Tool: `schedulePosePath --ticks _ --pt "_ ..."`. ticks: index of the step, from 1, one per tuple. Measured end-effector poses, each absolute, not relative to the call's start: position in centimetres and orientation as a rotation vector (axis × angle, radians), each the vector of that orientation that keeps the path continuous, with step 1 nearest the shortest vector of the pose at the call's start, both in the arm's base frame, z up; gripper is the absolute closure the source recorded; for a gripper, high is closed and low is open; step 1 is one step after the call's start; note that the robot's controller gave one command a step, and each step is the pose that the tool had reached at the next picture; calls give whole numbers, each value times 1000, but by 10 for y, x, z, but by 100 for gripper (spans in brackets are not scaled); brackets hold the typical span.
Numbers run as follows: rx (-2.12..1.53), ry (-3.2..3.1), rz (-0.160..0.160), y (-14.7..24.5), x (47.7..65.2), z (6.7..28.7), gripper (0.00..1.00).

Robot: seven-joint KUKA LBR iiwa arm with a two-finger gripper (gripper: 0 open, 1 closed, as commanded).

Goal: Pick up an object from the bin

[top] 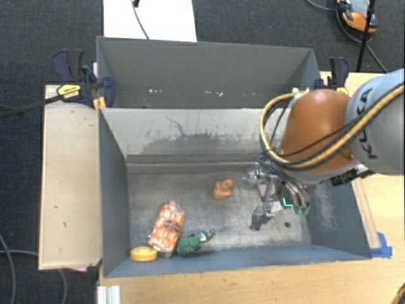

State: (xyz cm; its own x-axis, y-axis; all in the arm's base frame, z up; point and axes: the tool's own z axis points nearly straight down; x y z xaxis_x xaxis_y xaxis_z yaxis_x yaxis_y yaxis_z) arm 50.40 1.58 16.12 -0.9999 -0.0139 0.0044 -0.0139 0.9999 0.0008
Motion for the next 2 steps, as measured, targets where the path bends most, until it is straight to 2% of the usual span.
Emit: schedulePosePath --ticks 1,2 --pt "21 -3144 -1 16 506 164 0" --pt "38 -3156 -1 26 547 124 0"
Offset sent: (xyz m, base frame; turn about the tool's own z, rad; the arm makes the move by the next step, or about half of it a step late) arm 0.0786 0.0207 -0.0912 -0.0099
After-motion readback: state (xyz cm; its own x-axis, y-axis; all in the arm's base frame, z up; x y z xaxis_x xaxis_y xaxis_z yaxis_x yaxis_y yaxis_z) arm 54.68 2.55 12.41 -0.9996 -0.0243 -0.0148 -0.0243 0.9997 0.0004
